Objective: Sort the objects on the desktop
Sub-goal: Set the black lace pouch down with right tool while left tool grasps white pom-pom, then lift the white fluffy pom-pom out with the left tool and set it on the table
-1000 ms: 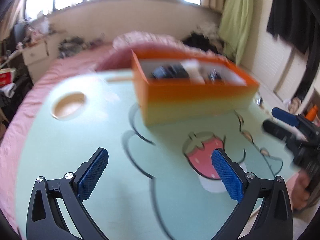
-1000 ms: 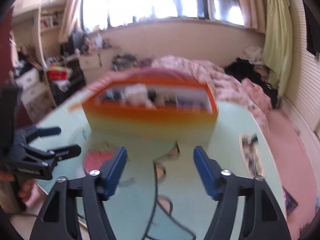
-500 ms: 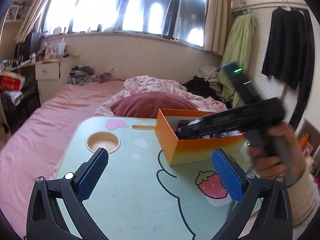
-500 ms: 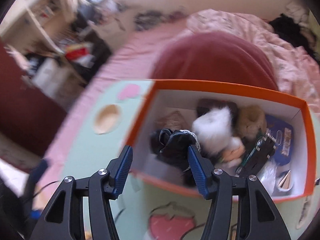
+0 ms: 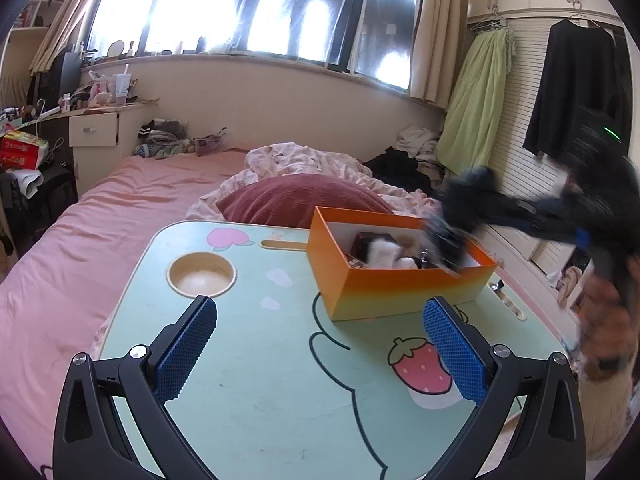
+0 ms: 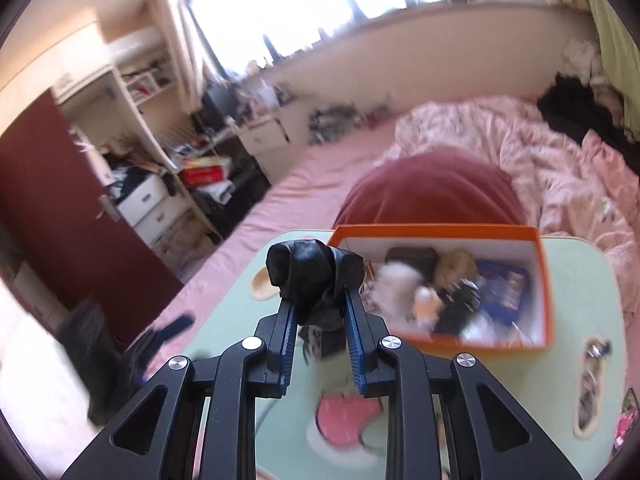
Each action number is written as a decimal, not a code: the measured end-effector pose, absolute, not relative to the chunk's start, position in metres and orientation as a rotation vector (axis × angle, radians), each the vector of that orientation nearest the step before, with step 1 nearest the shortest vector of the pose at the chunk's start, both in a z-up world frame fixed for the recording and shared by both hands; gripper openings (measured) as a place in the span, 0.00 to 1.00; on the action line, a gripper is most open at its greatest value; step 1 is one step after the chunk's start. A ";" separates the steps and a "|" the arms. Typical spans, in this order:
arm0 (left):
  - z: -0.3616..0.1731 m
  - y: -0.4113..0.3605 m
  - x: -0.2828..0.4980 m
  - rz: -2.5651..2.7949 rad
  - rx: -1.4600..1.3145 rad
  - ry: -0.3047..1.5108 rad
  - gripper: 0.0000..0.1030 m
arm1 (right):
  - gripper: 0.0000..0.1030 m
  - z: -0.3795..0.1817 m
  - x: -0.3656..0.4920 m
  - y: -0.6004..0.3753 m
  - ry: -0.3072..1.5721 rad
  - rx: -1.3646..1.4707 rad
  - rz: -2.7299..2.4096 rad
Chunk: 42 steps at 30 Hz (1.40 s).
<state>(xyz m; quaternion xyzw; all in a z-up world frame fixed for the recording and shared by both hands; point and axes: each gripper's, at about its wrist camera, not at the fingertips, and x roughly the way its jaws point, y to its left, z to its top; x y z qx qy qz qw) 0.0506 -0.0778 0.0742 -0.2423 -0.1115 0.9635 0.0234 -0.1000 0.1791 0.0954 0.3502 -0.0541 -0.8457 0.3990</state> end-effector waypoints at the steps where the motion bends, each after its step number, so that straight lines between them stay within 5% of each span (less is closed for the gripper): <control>1: 0.075 -0.075 0.049 2.980 -0.756 -0.340 1.00 | 0.22 0.091 -0.086 0.185 -0.109 0.880 -2.165; 4: 0.076 -0.066 0.040 2.949 -0.784 -0.315 1.00 | 0.22 0.053 -0.072 0.194 -0.027 0.953 -2.226; 8: 0.084 -0.047 0.012 2.862 -0.834 -0.275 0.96 | 0.25 0.009 -0.090 0.194 -0.136 1.049 -2.153; 14: 0.104 -0.011 -0.068 2.679 -1.049 -0.183 0.66 | 0.72 0.027 -0.064 0.223 -0.198 0.795 -2.324; 20: 0.074 0.032 -0.153 2.656 -1.396 0.070 0.47 | 0.72 0.027 -0.067 0.239 -0.226 0.797 -2.318; 25: 0.030 0.024 -0.182 2.590 -1.593 -0.025 0.24 | 0.72 0.020 -0.064 0.245 -0.246 0.829 -2.313; 34: 0.079 -0.002 -0.056 2.707 -1.015 -0.263 0.24 | 0.75 0.011 -0.060 0.240 -0.233 0.859 -2.301; 42: 0.018 -0.001 -0.009 2.713 -1.128 -0.213 0.31 | 0.76 0.000 -0.063 0.233 -0.213 0.904 -2.330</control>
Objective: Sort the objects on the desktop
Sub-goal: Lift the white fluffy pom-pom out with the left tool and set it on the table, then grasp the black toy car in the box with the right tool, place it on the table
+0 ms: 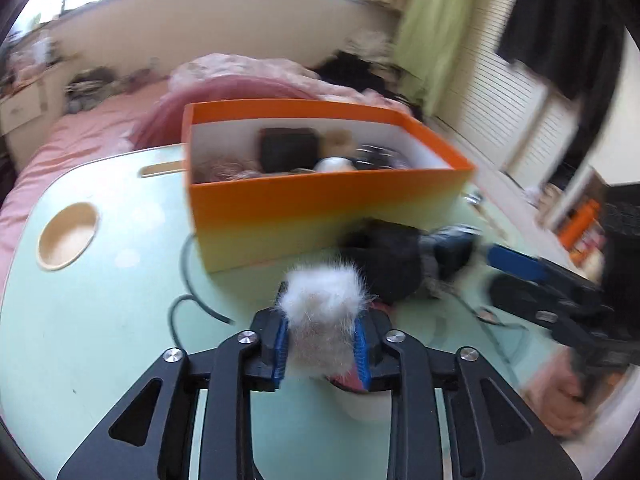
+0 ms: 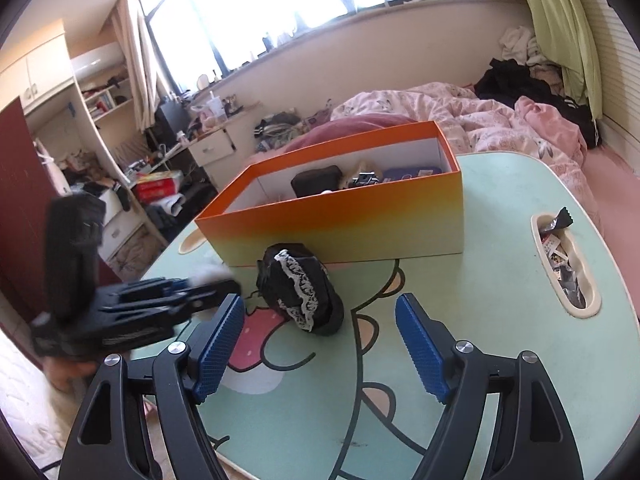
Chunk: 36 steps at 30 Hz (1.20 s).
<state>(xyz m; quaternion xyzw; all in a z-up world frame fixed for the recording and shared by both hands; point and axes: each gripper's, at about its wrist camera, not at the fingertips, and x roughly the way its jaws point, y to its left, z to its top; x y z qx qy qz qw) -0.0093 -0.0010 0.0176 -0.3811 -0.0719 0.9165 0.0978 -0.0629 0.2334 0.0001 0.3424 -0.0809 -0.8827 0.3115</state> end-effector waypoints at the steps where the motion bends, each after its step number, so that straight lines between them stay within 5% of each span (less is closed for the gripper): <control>1: 0.018 -0.004 -0.007 2.784 -1.086 -0.218 0.35 | 0.76 0.003 -0.064 0.235 -0.213 0.902 -2.333; 3: 0.024 -0.007 -0.003 2.858 -1.017 -0.229 0.70 | 0.76 0.014 -0.067 0.236 -0.214 0.889 -2.339; 5: 0.033 -0.012 0.011 2.838 -0.898 -0.251 0.82 | 0.76 0.037 -0.076 0.237 -0.236 0.852 -2.322; 10: 0.031 -0.021 0.037 2.862 -0.814 -0.270 0.82 | 0.76 0.072 -0.143 0.211 -0.174 1.063 -2.304; 17: 0.024 -0.016 0.045 2.812 -0.806 -0.278 0.82 | 0.66 0.033 -0.221 0.170 -0.037 1.433 -2.271; 21: 0.022 -0.017 0.044 2.812 -0.822 -0.289 0.82 | 0.38 0.010 -0.230 0.153 0.119 1.569 -2.278; 25: 0.020 -0.018 0.042 2.809 -0.829 -0.290 0.82 | 0.24 0.008 -0.222 0.143 0.208 1.557 -2.267; 36: 0.015 -0.020 0.040 2.794 -0.855 -0.315 0.82 | 0.24 0.098 -0.160 0.196 -0.116 1.089 -2.381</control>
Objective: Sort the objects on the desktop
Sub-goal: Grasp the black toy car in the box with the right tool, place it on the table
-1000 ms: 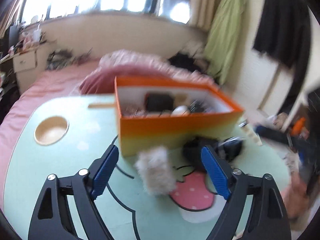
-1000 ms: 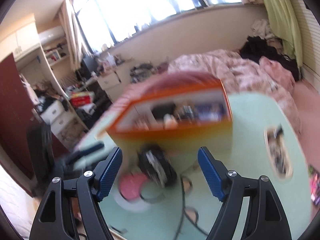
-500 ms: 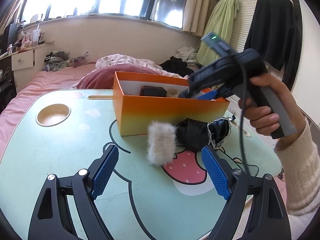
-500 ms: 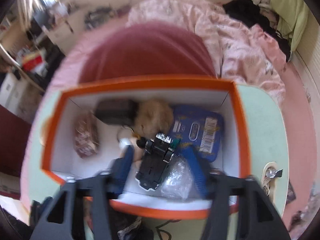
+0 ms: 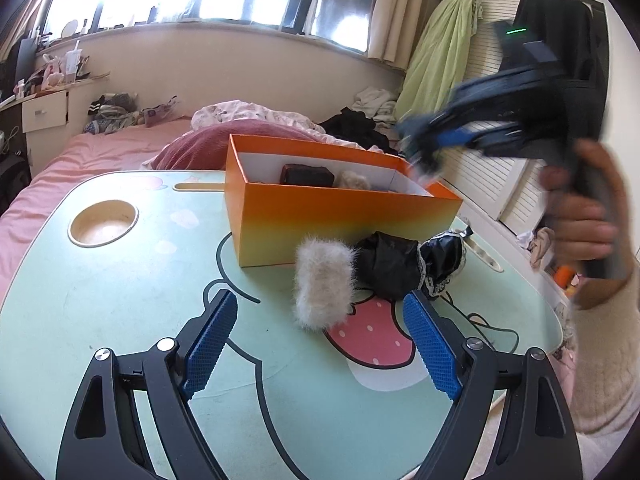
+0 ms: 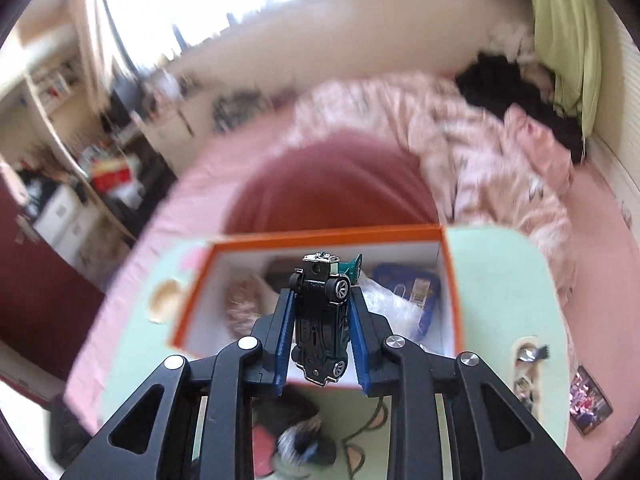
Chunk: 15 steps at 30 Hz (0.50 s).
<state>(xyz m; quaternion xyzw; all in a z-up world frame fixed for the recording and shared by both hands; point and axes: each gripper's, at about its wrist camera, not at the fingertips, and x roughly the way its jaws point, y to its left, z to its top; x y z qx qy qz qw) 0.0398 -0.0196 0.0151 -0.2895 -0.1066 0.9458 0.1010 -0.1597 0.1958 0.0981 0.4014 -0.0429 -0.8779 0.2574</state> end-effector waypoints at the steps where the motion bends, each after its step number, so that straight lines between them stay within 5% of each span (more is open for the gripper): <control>1: 0.015 -0.019 0.039 2.794 -0.859 -0.315 0.82 | 0.24 0.104 -0.148 0.201 -0.111 1.052 -2.378; 11: 0.013 -0.016 0.036 2.792 -0.881 -0.301 0.82 | 0.24 0.026 -0.133 0.210 -0.073 1.265 -2.251; 14: 0.012 -0.017 0.036 2.788 -0.880 -0.305 0.82 | 0.29 0.016 -0.136 0.206 -0.122 1.280 -2.202; 15: 0.012 -0.017 0.036 2.787 -0.880 -0.309 0.82 | 0.38 0.018 -0.135 0.207 -0.138 1.253 -2.198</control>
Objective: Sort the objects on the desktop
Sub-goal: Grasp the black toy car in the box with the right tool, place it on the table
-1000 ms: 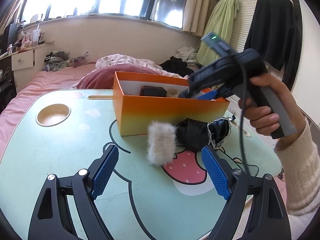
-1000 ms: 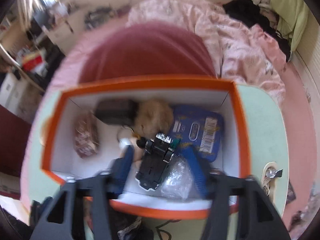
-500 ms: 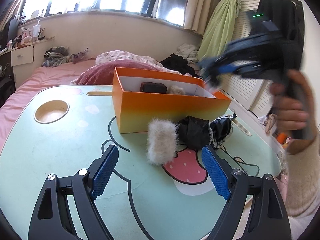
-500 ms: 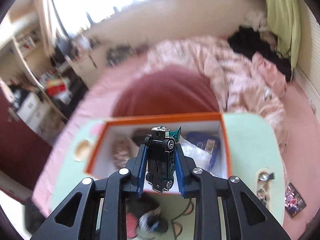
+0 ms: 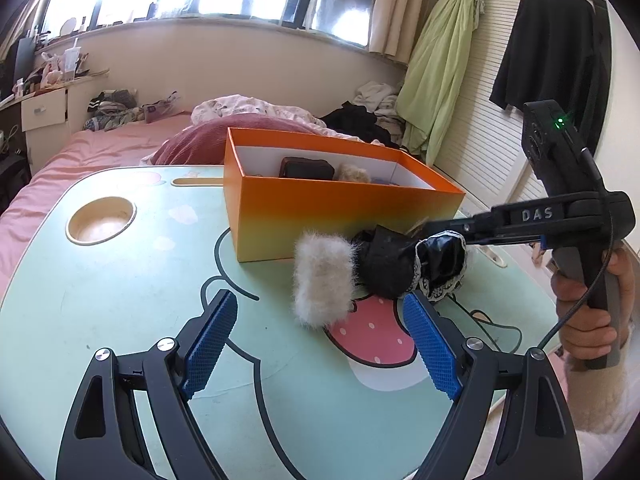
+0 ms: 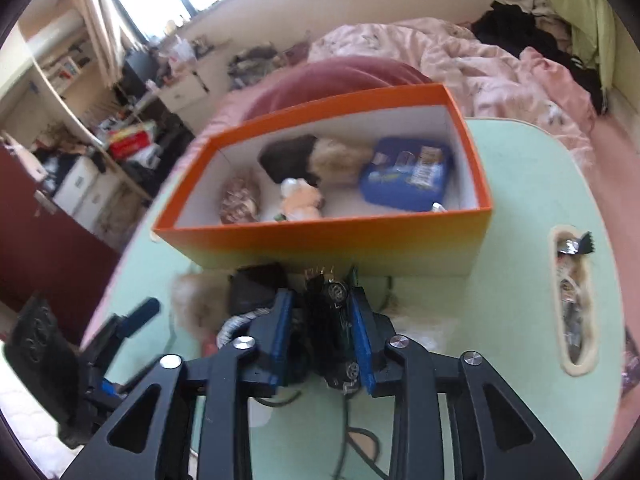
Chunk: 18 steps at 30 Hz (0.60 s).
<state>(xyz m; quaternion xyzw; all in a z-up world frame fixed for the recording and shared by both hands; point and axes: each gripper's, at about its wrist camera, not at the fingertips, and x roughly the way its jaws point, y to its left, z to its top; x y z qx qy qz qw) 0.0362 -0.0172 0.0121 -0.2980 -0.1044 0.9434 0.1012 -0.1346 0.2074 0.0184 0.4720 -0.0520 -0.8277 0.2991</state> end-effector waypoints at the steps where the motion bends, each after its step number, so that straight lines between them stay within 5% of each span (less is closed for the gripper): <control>1: 0.012 -0.017 0.036 2.786 -0.880 -0.311 0.82 | 0.52 0.023 -0.130 0.210 -0.149 1.213 -2.206; 4: 0.011 -0.017 0.036 2.787 -0.885 -0.312 0.82 | 0.77 0.042 -0.102 0.221 -0.142 1.027 -2.304; 14: 0.010 -0.013 0.033 2.802 -0.916 -0.286 0.82 | 0.81 -0.016 -0.052 0.227 0.084 1.076 -2.456; 18: 0.010 -0.011 0.032 2.805 -0.921 -0.271 0.82 | 1.00 -0.033 -0.050 0.212 0.190 1.038 -2.570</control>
